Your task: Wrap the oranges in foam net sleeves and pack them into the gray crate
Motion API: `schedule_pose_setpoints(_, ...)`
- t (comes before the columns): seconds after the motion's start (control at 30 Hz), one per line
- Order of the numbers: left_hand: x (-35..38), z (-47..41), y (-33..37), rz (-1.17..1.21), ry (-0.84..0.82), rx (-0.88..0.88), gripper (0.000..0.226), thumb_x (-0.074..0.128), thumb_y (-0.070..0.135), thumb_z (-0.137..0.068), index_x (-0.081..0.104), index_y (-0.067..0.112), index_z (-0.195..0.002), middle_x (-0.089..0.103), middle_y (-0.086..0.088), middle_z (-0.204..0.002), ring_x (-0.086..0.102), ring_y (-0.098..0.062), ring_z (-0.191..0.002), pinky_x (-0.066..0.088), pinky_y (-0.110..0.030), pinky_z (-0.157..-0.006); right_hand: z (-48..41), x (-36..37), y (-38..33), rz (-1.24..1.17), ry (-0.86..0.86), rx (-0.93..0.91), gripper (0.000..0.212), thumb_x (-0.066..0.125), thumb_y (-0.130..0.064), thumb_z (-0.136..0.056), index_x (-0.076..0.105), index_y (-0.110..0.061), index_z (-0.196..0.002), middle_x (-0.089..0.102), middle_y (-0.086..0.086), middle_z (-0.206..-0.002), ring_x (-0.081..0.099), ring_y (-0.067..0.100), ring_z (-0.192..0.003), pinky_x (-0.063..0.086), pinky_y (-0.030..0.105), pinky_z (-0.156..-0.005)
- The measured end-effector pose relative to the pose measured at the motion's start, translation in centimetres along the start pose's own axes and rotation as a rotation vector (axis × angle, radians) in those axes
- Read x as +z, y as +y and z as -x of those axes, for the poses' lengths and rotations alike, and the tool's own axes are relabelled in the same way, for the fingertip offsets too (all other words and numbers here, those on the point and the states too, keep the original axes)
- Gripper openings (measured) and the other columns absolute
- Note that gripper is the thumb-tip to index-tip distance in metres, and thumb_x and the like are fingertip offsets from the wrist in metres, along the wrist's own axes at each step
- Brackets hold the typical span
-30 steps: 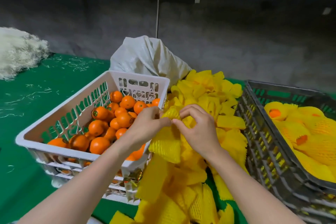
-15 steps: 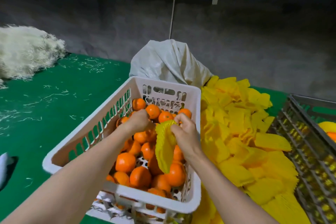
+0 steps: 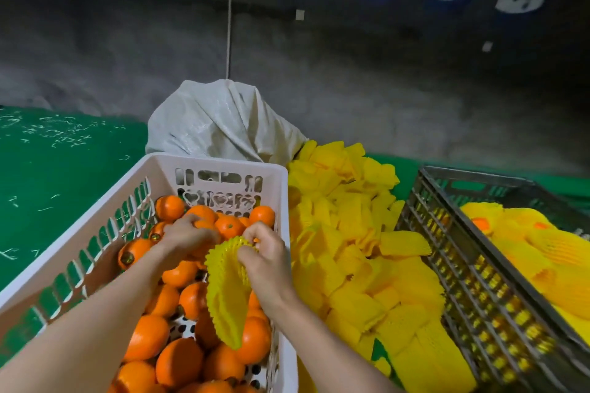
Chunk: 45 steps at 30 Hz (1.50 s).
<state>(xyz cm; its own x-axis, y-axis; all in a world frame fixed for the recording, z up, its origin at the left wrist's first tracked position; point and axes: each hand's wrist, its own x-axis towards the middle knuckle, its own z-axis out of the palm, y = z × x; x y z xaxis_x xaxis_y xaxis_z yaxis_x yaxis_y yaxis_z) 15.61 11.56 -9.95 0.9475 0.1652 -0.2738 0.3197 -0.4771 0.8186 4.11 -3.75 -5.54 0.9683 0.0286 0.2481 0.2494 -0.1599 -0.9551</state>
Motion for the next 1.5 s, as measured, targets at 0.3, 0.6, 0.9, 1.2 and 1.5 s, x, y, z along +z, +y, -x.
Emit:
schedule_pose_setpoints(0.3,0.3,9.6,6.7,0.826,-0.461,0.108,0.02,0.058,0.015,-0.073,0.07,0.006,-0.085,0.07,-0.019,-0.084,0.069,-0.028,-0.067,0.055,-0.033,-0.06,0.9,-3.7,-1.9,-0.246,0.092,0.076,0.01,0.046,-0.011,-0.061,0.039,-0.016,-0.065,0.03,0.008,-0.06,0.026,0.017,-0.053,0.019,0.032,-0.05)
schedule_pose_setpoints(0.6,7.6,18.3,9.4,0.969,-0.531,0.173,0.043,0.065,0.025,-0.071,0.059,0.015,-0.112,0.072,-0.014,-0.086,0.07,-0.024,-0.074,0.058,-0.034,-0.062,5.6,-11.0,-3.5,-0.253,0.073,-0.102,0.014,0.047,-0.005,-0.064,0.042,-0.017,-0.067,0.032,0.007,-0.056,0.024,0.015,-0.051,0.015,0.035,-0.049)
schedule_pose_setpoints(0.9,14.1,22.5,9.4,1.016,-0.439,0.147,0.058,0.074,0.026,-0.065,0.057,0.016,-0.12,0.07,-0.017,-0.091,0.066,-0.03,-0.079,0.05,-0.039,-0.071,9.4,-17.0,-3.0,0.031,0.406,-0.269,0.007,0.056,-0.018,-0.065,0.052,-0.022,-0.068,0.052,-0.01,-0.066,0.05,0.0,-0.065,0.04,0.017,-0.063)
schedule_pose_setpoints(1.2,18.4,26.6,11.0,0.961,-0.565,0.279,0.062,0.068,0.029,-0.067,0.054,0.024,-0.127,0.071,-0.008,-0.11,0.069,-0.021,-0.097,0.058,-0.03,-0.07,10.9,-21.1,-1.8,0.067,0.603,-0.105,0.023,0.053,-0.01,-0.089,0.041,-0.023,-0.075,0.046,-0.006,-0.071,0.046,-0.007,-0.057,0.034,0.017,-0.054)
schedule_pose_setpoints(1.5,22.2,27.6,11.6,1.231,-0.502,0.006,0.049,0.044,0.05,-0.092,0.072,0.015,-0.073,0.068,-0.008,-0.069,0.066,-0.019,-0.067,0.054,-0.034,-0.071,13.1,-21.9,0.1,0.202,0.541,-0.231,0.033,0.044,-0.046,-0.087,0.047,-0.018,-0.071,0.045,-0.006,-0.063,0.044,0.006,-0.063,0.033,0.016,-0.059)
